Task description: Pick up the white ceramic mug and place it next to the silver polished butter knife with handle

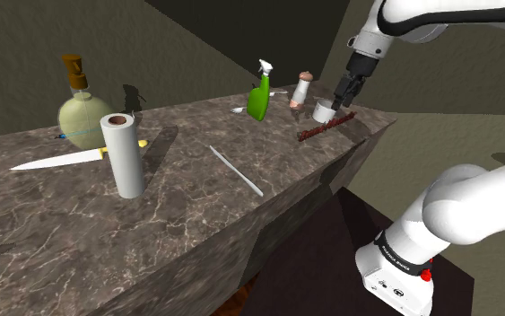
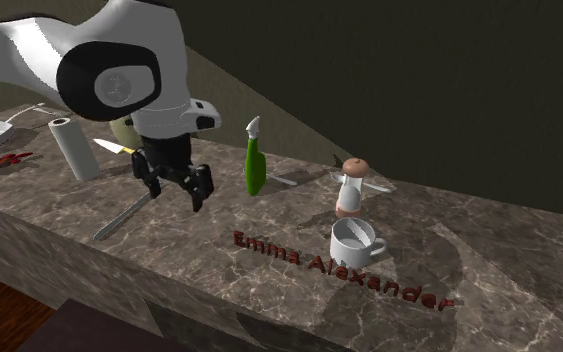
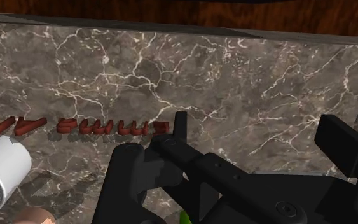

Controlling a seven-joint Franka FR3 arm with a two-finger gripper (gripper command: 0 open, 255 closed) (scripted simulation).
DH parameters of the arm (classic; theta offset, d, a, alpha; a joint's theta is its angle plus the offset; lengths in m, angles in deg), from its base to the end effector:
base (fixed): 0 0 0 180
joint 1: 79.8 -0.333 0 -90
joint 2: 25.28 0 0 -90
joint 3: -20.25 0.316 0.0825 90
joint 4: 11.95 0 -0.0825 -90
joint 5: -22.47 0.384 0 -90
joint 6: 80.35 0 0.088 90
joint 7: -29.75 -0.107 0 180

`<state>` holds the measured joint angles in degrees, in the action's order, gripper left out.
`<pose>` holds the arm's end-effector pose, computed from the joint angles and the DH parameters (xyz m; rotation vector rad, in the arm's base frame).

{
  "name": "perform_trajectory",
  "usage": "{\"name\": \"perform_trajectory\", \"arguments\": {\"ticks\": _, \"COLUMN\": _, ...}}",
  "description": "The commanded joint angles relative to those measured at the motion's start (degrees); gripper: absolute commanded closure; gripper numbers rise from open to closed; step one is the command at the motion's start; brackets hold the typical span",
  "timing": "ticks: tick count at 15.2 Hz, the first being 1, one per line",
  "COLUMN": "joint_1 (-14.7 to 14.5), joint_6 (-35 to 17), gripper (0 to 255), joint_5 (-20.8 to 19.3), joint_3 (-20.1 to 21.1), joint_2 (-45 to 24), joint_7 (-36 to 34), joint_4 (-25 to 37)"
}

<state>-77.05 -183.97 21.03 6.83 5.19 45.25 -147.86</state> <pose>0.3718 -0.1189 0.5086 -3.0395 -0.0437 0.0270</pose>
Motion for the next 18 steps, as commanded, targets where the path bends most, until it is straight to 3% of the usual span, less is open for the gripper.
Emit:
{"name": "perform_trajectory", "arguments": {"ticks": 1, "joint_1": 0.49, "joint_6": -2.42, "gripper": 0, "joint_5": -0.74, "joint_3": -1.66, "joint_2": -3.59, "joint_7": 1.82, "joint_4": 1.6}}
{"name": "perform_trajectory", "arguments": {"ticks": 9, "joint_1": 1.83, "joint_6": -11.51, "gripper": 0, "joint_5": -0.72, "joint_3": -7.32, "joint_2": -17.89, "joint_7": 8.45, "joint_4": 8.24}}
{"name": "perform_trajectory", "arguments": {"ticks": 18, "joint_1": 4.53, "joint_6": -17.95, "gripper": 0, "joint_5": 4.8, "joint_3": -11.71, "joint_2": -35.95, "joint_7": 17.11, "joint_4": 20.76}}
